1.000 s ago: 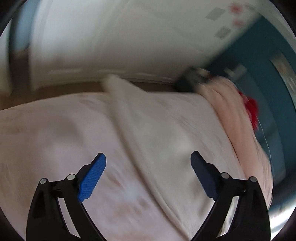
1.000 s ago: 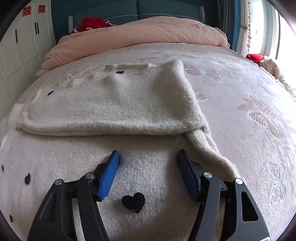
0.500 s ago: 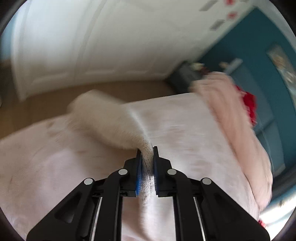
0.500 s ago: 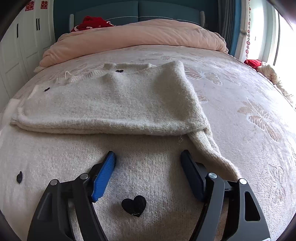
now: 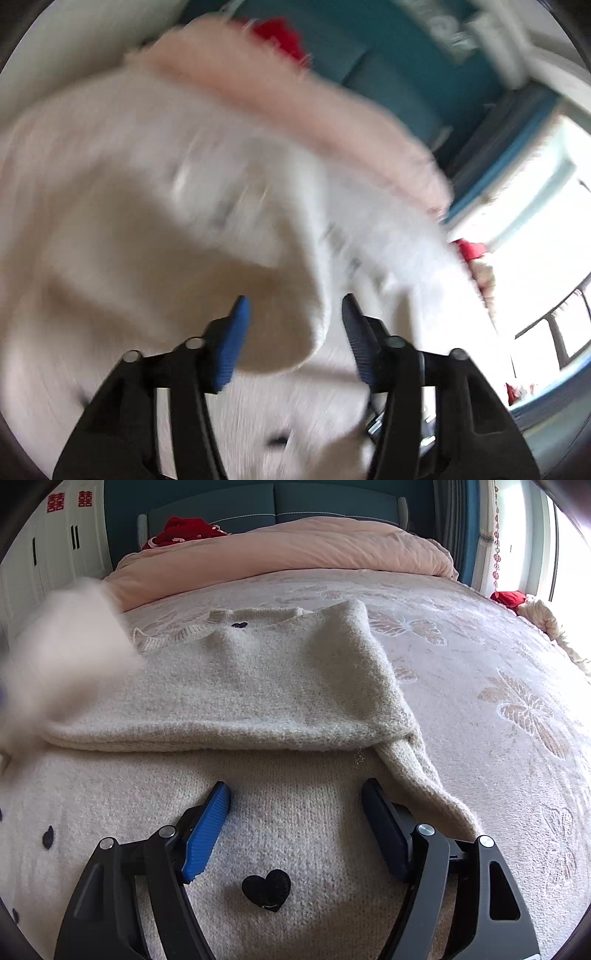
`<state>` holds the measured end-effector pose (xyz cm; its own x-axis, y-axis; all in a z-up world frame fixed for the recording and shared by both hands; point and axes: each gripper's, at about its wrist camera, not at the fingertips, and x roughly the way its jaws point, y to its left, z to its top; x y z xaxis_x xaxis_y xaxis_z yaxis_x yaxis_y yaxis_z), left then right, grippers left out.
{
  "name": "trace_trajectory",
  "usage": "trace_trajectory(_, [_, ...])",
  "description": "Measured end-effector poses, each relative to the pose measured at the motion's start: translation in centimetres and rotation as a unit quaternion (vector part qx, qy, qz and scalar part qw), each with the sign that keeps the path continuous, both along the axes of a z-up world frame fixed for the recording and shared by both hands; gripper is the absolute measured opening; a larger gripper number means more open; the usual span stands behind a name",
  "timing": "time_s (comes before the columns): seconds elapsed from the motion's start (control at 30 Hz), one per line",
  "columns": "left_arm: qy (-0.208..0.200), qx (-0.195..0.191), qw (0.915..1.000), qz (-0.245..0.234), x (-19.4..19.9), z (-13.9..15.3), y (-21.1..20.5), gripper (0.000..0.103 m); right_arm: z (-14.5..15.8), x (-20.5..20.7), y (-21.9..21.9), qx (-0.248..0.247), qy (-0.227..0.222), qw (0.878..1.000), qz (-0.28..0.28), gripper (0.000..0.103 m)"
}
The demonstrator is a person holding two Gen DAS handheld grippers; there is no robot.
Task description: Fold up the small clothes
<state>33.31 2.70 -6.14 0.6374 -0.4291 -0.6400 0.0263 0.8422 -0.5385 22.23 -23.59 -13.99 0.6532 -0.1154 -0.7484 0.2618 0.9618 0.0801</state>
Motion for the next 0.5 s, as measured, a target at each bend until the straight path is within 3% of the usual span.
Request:
trace_trajectory(0.1, [0.032,-0.013,0.9980,0.053,-4.4,-4.1,1.5,0.053,0.3,0.2,-0.7,0.023,0.001,1.000,0.011,0.078])
trace_trajectory(0.17, [0.044,-0.025,0.9946,0.090,-7.5,-5.7,4.4,0.061,1.3,-0.2,-1.1,0.044,-0.007,0.999,0.020,0.078])
trace_trajectory(0.23, [0.030,-0.044,0.9935,0.101,-9.8,-6.7,7.7,0.060,3.1,-1.0,-1.4,0.073,-0.033,0.996,0.025,0.078])
trace_trajectory(0.3, [0.008,-0.045,0.9945,0.094,-11.1,-7.1,9.1,0.060,5.1,-0.9,-1.7,0.133,-0.064,0.989,0.028,0.084])
trace_trajectory(0.37, [-0.007,-0.038,0.9965,0.075,-11.3,-7.2,9.1,0.061,5.7,1.2,-1.2,0.165,-0.042,0.985,0.036,0.087])
trace_trajectory(0.43, [-0.013,-0.019,0.9977,0.065,-11.6,-7.3,8.3,0.069,5.4,3.5,-0.9,0.185,-0.007,0.982,0.036,0.087])
trace_trajectory(0.5, [-0.013,-0.009,0.9981,0.059,-11.3,-7.1,7.4,0.072,4.7,5.1,-1.4,0.207,0.015,0.978,0.006,0.086])
